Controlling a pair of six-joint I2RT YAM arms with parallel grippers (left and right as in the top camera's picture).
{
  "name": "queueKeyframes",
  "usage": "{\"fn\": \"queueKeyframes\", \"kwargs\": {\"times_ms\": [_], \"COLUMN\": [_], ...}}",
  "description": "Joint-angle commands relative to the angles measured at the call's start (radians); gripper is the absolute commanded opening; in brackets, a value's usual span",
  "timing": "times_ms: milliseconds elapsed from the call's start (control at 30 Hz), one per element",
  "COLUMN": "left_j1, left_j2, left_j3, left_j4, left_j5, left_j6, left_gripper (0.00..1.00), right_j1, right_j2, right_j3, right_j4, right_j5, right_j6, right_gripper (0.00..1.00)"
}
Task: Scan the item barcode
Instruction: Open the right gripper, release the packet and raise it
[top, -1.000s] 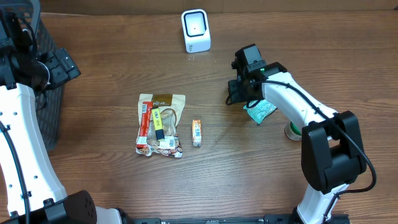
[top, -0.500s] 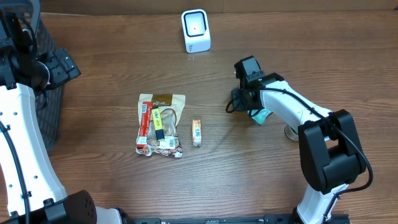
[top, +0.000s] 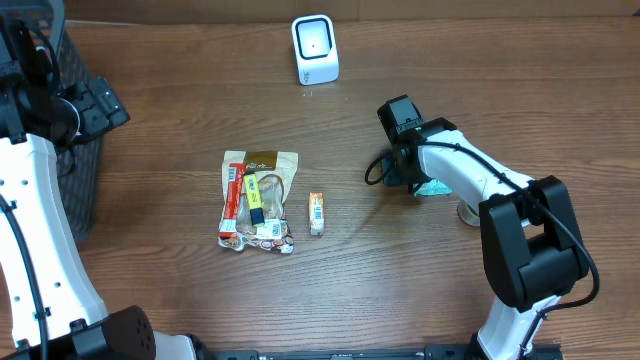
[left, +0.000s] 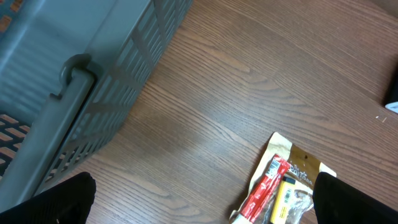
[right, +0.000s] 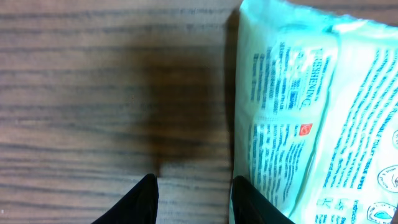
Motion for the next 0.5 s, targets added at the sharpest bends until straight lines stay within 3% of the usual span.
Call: {"fn": "queueKeyframes", "kwargs": {"times_ms": [0,467], "left_j1": [0.002,0.002], "left_j2": [-0.006,-0.005], "left_j3": [0.017,0.017], "left_j4": [0.000,0.000], "left_j5": [0.004,0.004], "left_j6": [0.008,0.008], "left_gripper": [1.00,1.00], "right_j1": [-0.003,-0.004], "right_j2": [-0.006,-0.006], "right_j3": [-0.005,-0.005], "right_j4": [0.024,0.069], "right_j5": [0.033,0.048], "right_j6": [0.008,0.011], "right_gripper": [0.39,0.42]}}
